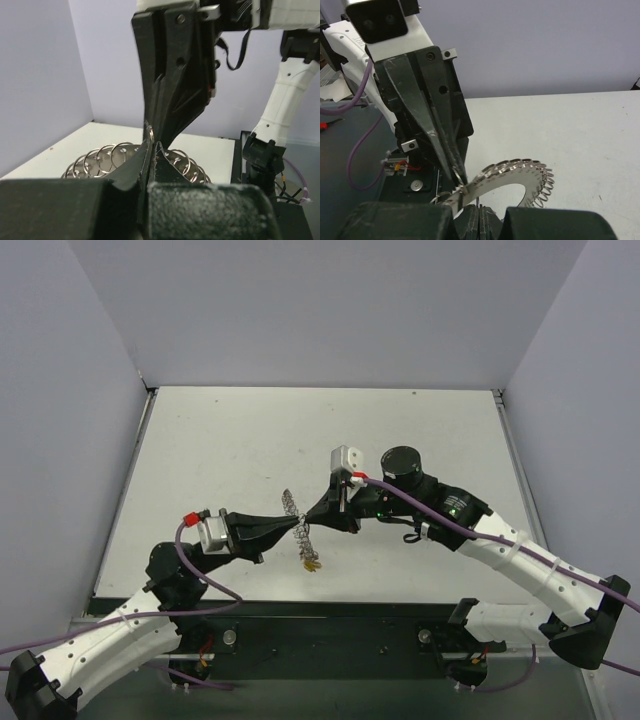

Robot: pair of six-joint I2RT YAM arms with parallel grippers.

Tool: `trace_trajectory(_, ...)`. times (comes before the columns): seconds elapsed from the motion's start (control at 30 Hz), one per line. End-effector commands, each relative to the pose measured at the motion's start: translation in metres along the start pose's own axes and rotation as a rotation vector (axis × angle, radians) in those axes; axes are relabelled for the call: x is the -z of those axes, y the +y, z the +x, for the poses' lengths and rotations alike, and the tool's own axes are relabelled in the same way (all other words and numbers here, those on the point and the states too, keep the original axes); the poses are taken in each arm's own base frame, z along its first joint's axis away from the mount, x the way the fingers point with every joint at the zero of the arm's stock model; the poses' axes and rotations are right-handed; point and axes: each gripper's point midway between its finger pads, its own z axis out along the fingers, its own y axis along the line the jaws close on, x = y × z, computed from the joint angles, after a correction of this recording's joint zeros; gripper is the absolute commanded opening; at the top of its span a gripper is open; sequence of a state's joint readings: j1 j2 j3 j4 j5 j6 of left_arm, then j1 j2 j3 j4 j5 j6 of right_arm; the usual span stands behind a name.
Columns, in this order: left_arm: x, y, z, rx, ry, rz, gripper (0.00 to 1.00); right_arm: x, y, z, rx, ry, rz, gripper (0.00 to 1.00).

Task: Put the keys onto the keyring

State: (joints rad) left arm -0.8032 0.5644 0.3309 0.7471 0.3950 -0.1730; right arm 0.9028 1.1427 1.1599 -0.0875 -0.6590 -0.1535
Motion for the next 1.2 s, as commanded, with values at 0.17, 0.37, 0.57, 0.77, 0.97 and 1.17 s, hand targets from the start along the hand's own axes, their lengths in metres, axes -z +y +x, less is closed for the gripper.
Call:
trace_trajectory(0.17,-0.003,-0.024,-0.055,-0.057,-0.205,0.119,0.00,0.006,-0.002,-0.019,0.044,-0.050,-0.013,0.00)
trace_trajectory(0.37,-0.005,-0.018,-0.049,-0.052,-0.190,0.091,0.00,0.016,0.004,-0.025,0.055,-0.072,-0.009,0.00)
trace_trajectory(0.57,-0.004,-0.008,-0.031,-0.044,-0.120,0.038,0.00,0.030,0.010,-0.038,0.077,-0.114,0.010,0.00)
trace_trajectory(0.77,-0.005,-0.007,-0.025,-0.042,-0.095,0.037,0.00,0.029,0.010,-0.042,0.078,-0.127,0.009,0.00)
trace_trajectory(0.97,-0.005,-0.007,-0.025,-0.042,-0.088,0.035,0.00,0.024,0.011,-0.043,0.071,-0.127,-0.004,0.00)
trace_trajectory(1.17,-0.006,-0.006,-0.024,-0.040,-0.080,0.036,0.00,0.018,0.011,-0.042,0.061,-0.122,-0.017,0.00)
